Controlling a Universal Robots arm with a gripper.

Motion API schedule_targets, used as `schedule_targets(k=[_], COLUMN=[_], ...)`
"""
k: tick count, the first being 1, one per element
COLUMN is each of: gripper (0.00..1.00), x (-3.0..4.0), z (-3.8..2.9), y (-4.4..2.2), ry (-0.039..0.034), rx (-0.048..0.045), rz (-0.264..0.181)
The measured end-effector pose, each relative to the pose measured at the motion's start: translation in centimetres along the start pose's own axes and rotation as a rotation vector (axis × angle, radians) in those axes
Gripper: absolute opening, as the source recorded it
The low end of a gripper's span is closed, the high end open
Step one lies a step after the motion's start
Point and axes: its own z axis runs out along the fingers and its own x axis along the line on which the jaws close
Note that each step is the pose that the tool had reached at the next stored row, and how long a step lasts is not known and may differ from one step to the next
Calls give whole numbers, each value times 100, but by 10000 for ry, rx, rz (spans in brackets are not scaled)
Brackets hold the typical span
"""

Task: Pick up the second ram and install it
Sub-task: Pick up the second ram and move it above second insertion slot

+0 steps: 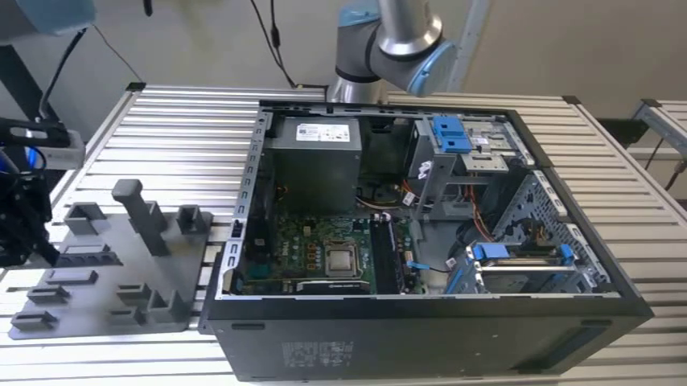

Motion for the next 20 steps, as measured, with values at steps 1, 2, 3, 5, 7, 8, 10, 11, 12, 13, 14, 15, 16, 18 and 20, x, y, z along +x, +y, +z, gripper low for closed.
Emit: schedule_targets(k=[1, 2, 3, 5, 7, 8, 10, 11, 12, 13, 14, 15, 16, 18, 20], gripper=[14, 14, 14, 14, 14, 14, 14, 14, 14, 14, 14, 14, 14, 14, 14], x=[-1, -1, -1, -2, -3, -3, -3, -4, -4, -4, -4, -5, -5, -5, -6], z=[-32, -57, -81, -133, -170, -184, -217, -237, -261, -285, -308, -329, -348, -392, -437], y=[0, 0, 0, 0, 0, 0, 0, 0, -1, -1, -1, -1, -1, -1, -2], ry=[-1, 0, 0, 0, 1, 1, 1, 0, 0, 1, 0, 1, 1, 1, 0], rx=[0, -1, 0, -1, -1, -1, -1, 0, 0, -1, 0, -1, -1, 0, 0], rz=[1, -1, -1, 0, 0, 1, 0, 0, 0, 0, 0, 0, 0, 0, 0])
